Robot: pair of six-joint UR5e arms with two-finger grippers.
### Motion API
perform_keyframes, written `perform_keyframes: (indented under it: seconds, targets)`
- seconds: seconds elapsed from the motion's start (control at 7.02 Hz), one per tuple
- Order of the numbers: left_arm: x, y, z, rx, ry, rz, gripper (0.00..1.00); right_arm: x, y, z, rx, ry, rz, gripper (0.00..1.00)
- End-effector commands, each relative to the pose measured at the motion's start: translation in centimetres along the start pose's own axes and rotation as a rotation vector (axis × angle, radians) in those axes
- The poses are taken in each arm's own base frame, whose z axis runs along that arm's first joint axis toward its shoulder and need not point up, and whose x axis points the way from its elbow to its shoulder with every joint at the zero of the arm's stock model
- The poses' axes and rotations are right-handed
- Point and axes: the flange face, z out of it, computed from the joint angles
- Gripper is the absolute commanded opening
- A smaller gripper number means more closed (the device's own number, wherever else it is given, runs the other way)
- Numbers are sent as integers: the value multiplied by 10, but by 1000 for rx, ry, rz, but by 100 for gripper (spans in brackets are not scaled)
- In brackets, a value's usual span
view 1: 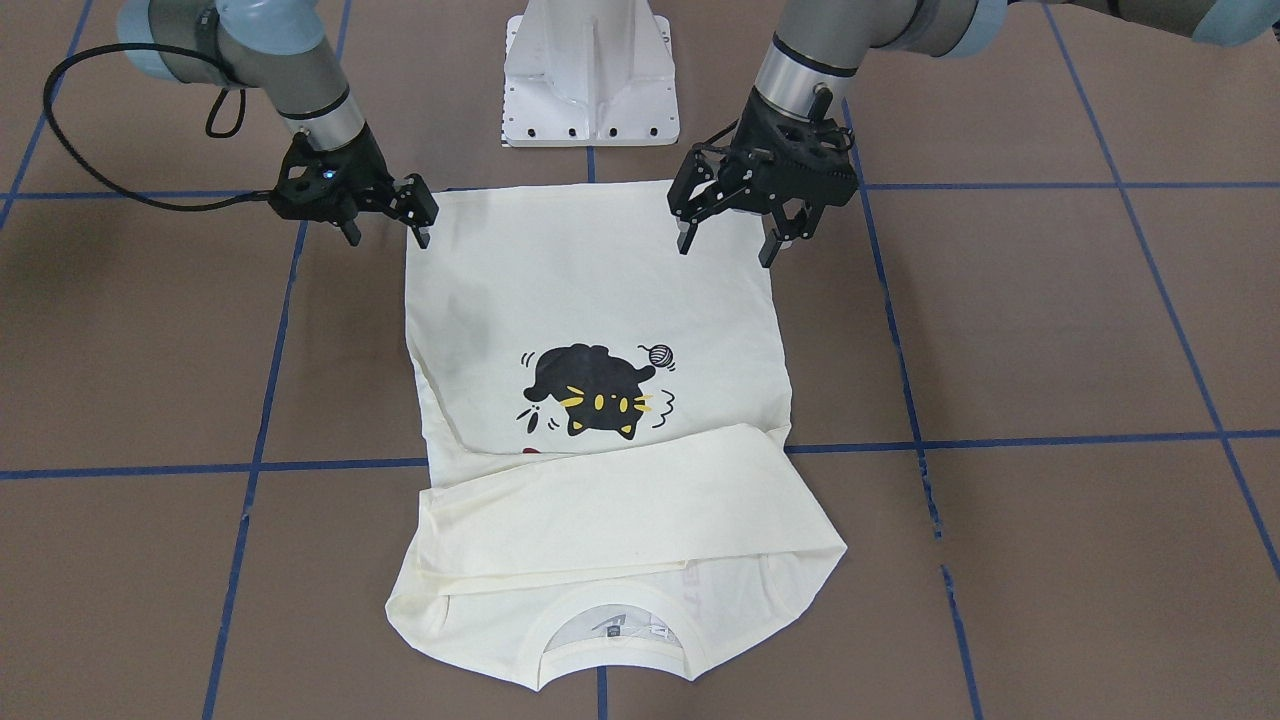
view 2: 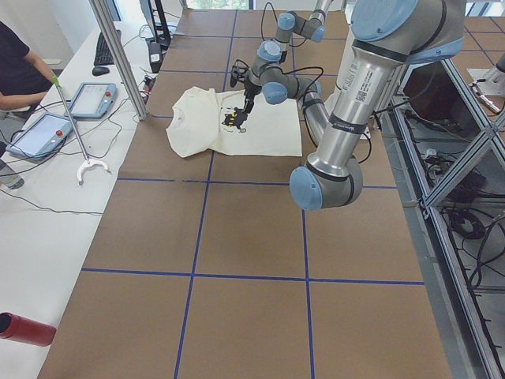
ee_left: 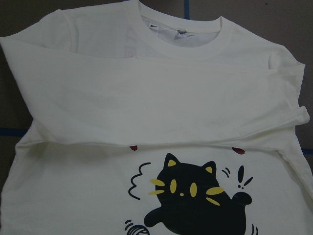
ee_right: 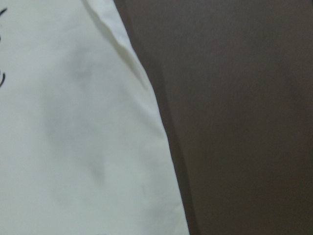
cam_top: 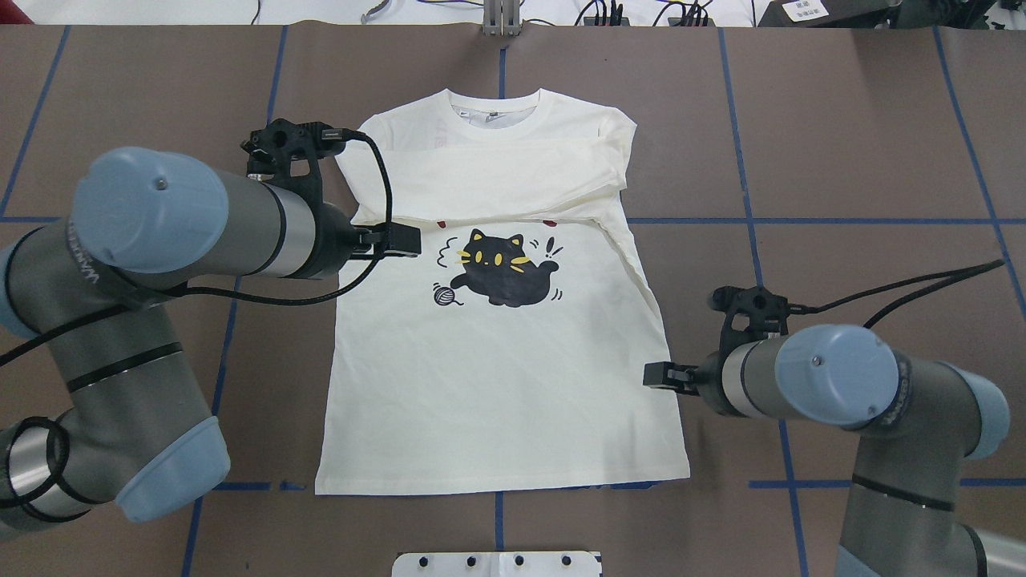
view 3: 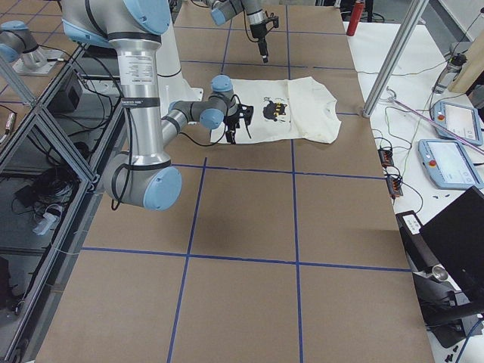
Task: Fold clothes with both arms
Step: 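Move both grippers down to the hem corners nearest the robot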
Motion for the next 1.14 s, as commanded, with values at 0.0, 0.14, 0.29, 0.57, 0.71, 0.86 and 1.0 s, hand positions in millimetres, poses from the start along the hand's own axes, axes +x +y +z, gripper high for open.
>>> perform_keyframes:
  seconds: [0.0,0.14,0.29,0.57,0.71,0.86,1.0]
  targets:
    - [2,6,-14,-5,0,1,100,-7,42,13,-25,8,-7,100]
    - [3,5,-15,-4,1,1,100,-6,51,21,-36,24,-17,100]
    - [3,5,-16,-3,3,1,100,-4,50,21,-37,30,-16,96]
    - [5,5,-20,-2,12,4,100,3,52,29,-54,53,-15,92]
    - [6,5,-23,1,19,7,100,3,53,28,-59,52,-15,87]
    - [6,5,-24,1,19,7,100,2,54,27,-79,51,0,72]
    - [6,5,-24,1,19,7,100,2,56,27,-88,50,1,66]
